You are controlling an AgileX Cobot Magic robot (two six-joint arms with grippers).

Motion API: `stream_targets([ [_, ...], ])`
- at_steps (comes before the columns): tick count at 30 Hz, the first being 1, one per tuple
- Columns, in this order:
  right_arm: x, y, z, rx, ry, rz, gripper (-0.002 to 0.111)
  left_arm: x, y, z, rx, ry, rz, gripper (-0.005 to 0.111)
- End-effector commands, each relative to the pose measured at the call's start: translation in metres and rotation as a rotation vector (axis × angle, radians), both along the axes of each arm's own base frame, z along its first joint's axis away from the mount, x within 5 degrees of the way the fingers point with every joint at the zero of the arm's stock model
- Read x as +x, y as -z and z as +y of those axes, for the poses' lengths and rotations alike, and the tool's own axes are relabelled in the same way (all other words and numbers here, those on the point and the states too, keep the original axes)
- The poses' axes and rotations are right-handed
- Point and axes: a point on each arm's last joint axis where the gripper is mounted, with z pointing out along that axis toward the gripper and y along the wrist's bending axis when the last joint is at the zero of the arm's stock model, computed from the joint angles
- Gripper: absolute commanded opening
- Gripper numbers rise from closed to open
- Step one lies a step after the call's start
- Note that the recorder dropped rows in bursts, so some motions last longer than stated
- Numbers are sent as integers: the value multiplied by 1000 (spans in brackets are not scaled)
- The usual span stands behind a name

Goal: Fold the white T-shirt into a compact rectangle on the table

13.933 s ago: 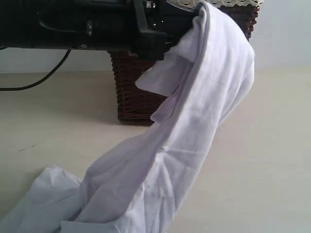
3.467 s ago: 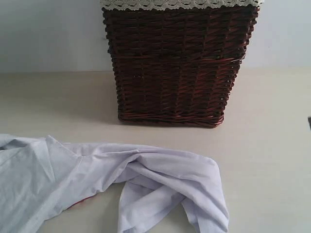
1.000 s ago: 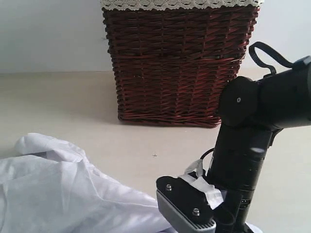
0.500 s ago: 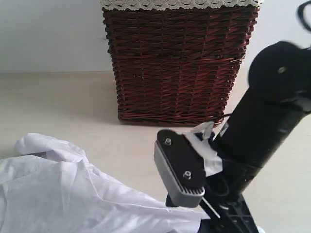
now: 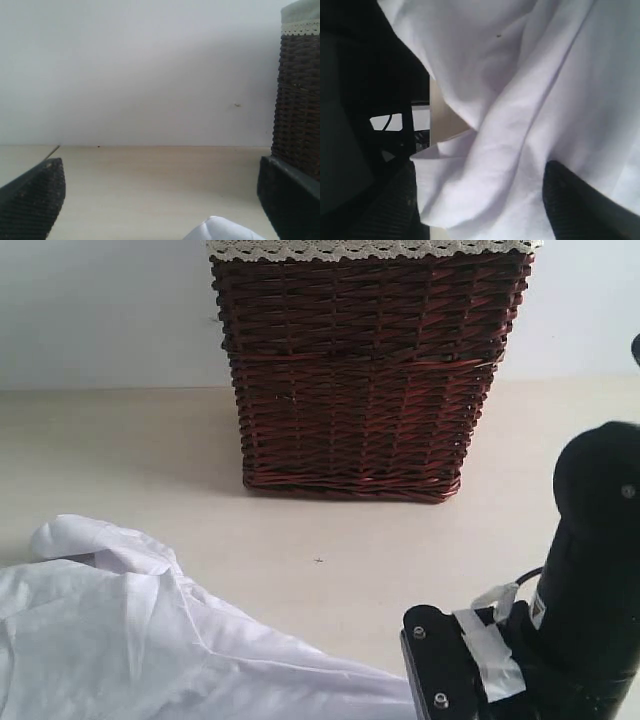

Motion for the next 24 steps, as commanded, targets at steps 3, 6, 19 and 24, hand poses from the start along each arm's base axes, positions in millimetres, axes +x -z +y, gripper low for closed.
stream_targets([
  [3, 12, 22, 4, 16, 50, -116, 56, -1, 0, 0, -5, 4, -7, 105],
  [6, 14, 35, 2, -52, 85, -87, 25, -1, 0, 0, -3, 3, -7, 105],
  [19, 74, -20, 20, 184, 289, -708, 0, -1, 0, 0, -4, 2, -6, 105],
  [24, 89, 12, 30, 183, 254, -731, 0, -1, 0, 0, -4, 2, -6, 105],
])
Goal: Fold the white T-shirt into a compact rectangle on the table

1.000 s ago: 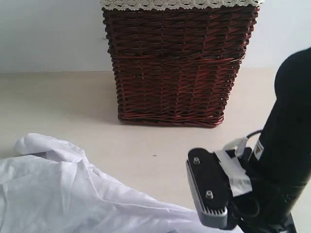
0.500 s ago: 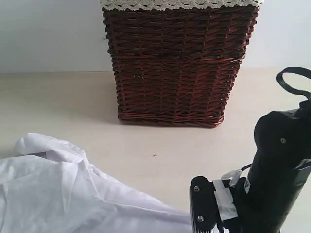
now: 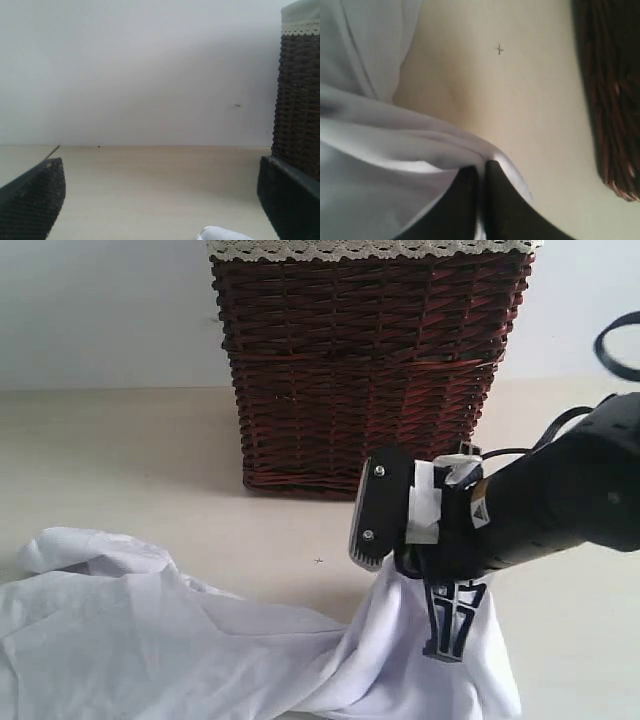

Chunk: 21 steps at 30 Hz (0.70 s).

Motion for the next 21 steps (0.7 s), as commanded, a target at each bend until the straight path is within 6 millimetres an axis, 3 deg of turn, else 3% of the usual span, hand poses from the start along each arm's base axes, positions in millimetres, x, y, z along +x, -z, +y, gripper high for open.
stream_targets([
  [1, 18, 27, 11, 34, 10, -44, 0, -1, 0, 0, -4, 2, -6, 105],
  [7, 34, 55, 21, 174, 129, -64, 2, -1, 0, 0, -4, 2, -6, 105],
  [12, 34, 59, 21, 161, 124, -56, 31, -1, 0, 0, -4, 2, -6, 105],
  [16, 33, 39, 20, 204, 143, -89, 55, -1, 0, 0, -4, 2, -6, 105],
  [21, 19, -10, 9, 247, 173, -112, 58, -1, 0, 0, -2, 2, -6, 105],
])
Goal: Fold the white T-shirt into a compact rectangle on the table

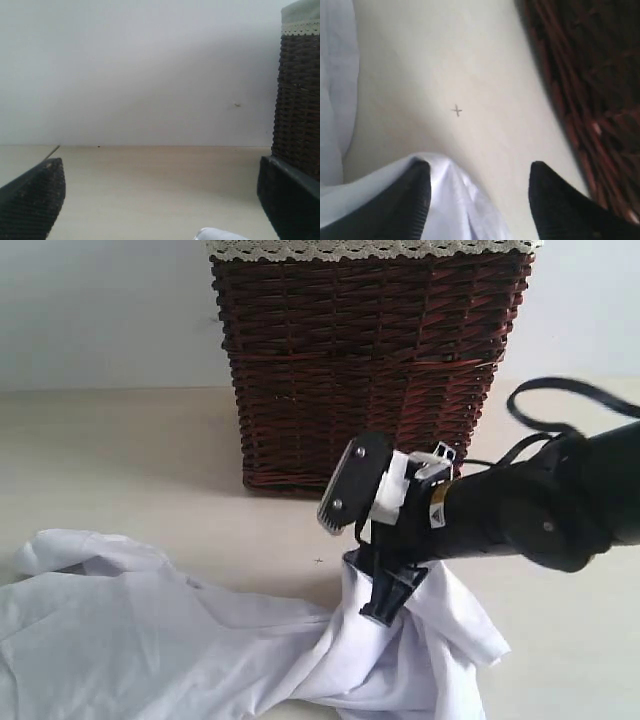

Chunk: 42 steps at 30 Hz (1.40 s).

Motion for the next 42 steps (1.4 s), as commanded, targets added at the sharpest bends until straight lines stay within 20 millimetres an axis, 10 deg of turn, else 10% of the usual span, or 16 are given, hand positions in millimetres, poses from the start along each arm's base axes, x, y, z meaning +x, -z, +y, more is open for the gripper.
stream_targets([
  [1, -16, -48, -14, 20, 39, 9, 58, -1, 0, 0, -2, 2, -6, 105],
  [9, -61, -44, -59, -252, 83, 390, 58, -1, 0, 0, -5, 2, -6, 105],
  [17, -57, -8, -55, -199, 103, 361, 57, -1, 0, 0, -3, 2, -6, 105],
  [21, -50, -5, -51, -162, 104, 309, 34, -1, 0, 0, -3, 2, -6, 105],
  [24, -49, -7, -50, -149, 101, 286, 1, -1, 0, 0, -4, 2, -6, 105],
  [42, -108, -63, -65, -144, -223, 414, 0, -1, 0, 0, -5, 2, -6, 105],
])
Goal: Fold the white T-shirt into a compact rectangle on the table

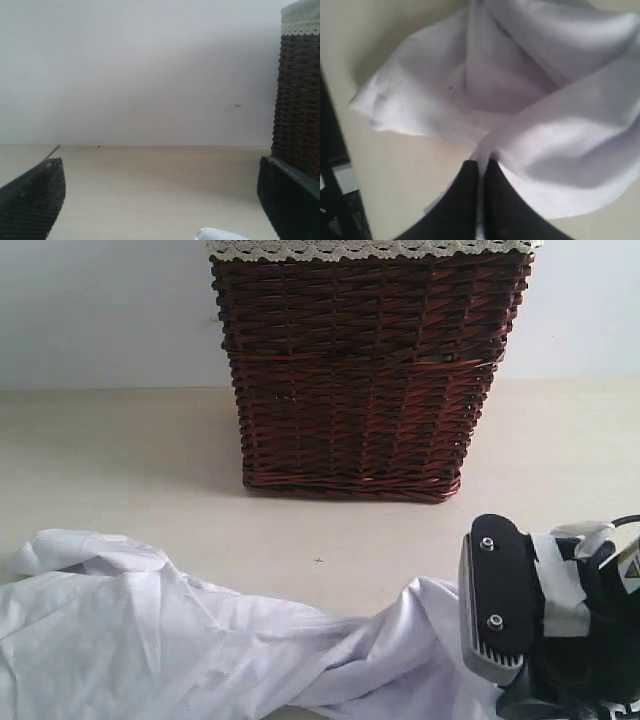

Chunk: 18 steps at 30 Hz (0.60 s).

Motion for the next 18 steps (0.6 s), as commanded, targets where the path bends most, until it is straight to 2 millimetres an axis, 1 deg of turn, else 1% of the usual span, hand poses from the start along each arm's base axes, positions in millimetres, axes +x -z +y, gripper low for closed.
stream_targets([
  [1, 2, -5, 2, 55, 18, -59, 0, -1, 0, 0, -5, 2, -6, 105],
  [3, 13, -5, 0, 74, 110, -118, 0, -1, 0, 0, -5, 2, -6, 105],
  [6, 37, -6, -12, 103, 341, -224, 0, -1, 0, 0, -3, 2, -6, 105],
  [8, 55, -6, -26, 115, 520, -302, 0, -1, 0, 0, -3, 2, -6, 105],
  [11, 80, -4, -45, 147, 682, -410, 0, -1, 0, 0, -3, 2, -6, 105],
  [13, 93, -1, -53, 173, 728, -463, 0, -1, 0, 0, -5, 2, -6, 105],
  [15, 104, 4, -60, 188, 734, -515, 0, -1, 0, 0, -5, 2, -6, 105],
  [18, 118, 19, -64, 181, 720, -538, 1, -1, 0, 0, -5, 2, -6, 105],
])
